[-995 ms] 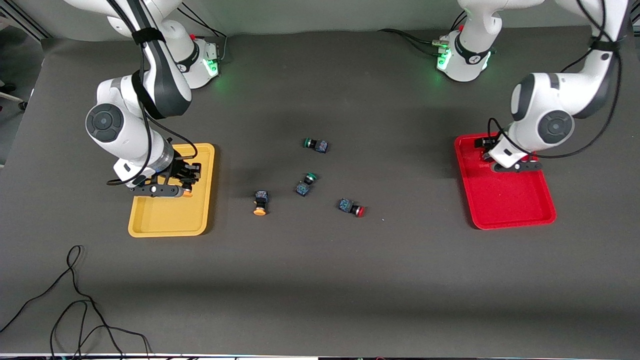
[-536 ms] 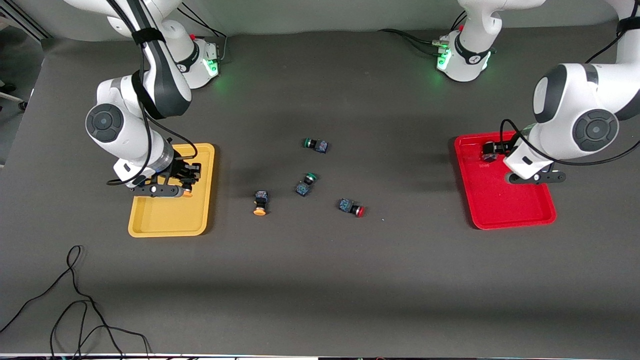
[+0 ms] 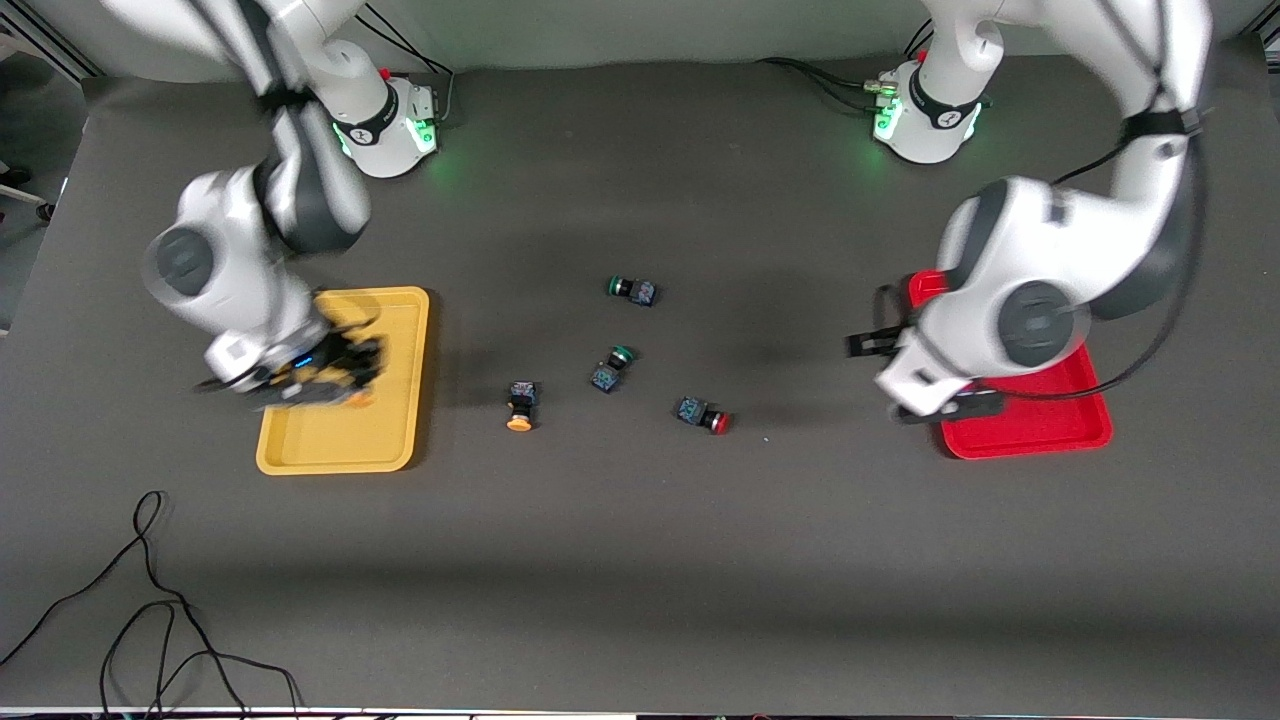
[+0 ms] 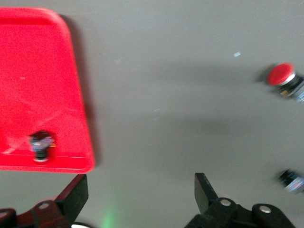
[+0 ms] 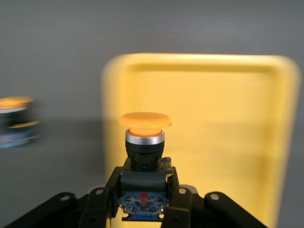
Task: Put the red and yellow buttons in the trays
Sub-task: 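Release the yellow button in the tray while the left gripper reaches another red button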
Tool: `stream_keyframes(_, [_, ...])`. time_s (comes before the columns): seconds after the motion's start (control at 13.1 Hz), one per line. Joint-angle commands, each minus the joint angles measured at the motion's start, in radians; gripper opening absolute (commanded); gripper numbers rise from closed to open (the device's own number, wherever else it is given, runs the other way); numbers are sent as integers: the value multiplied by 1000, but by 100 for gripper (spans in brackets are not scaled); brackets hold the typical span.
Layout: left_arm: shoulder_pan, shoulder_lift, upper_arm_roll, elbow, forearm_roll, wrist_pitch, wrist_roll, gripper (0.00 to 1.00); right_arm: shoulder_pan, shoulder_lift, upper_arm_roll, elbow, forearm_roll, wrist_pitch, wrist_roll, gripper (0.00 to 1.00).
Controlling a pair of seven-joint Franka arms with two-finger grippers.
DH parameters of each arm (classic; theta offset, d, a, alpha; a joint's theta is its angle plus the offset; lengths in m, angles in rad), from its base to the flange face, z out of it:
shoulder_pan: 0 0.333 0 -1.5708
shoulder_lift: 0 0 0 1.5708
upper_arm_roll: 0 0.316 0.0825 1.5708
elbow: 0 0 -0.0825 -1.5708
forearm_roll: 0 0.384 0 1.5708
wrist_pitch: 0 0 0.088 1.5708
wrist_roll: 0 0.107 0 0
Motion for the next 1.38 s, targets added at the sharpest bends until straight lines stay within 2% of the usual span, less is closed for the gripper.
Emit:
stream_keyframes(0.0, [-99, 156, 7, 193, -34, -16, -198, 100, -31, 70, -57, 4, 64, 38, -228, 10])
stream_keyframes(0.15, [-107, 239, 3, 305, -42, 35, -321, 100, -31, 70, -57, 4, 64, 38, -228, 10])
stream_keyframes(0.23, [-118, 268, -5, 329, -36, 84, -394, 100, -33, 72, -57, 4, 64, 36, -230, 10])
stream_keyframes(0.38, [-147, 291, -5, 330, -16, 194, -516, 100, -33, 78, -57, 2, 64, 38, -228, 10])
stream_keyframes(0.61, [-216, 322, -5, 322, 50, 251, -629, 100, -34, 87, -57, 1, 64, 38, -230, 10])
stream_keyframes(0.84, [-238, 339, -5, 299, 142, 329, -690, 100, -45, 135, -55, -4, 87, 48, -247, 10])
stream_keyframes(1.15, [-262, 345, -5, 268, 194, 345, -690, 100, -37, 314, -52, 1, 411, 73, -514, 10])
stream_keyframes(1.3, [-276, 345, -5, 201, 214, 398, -691, 100, -43, 348, -49, 4, 459, 73, -556, 14])
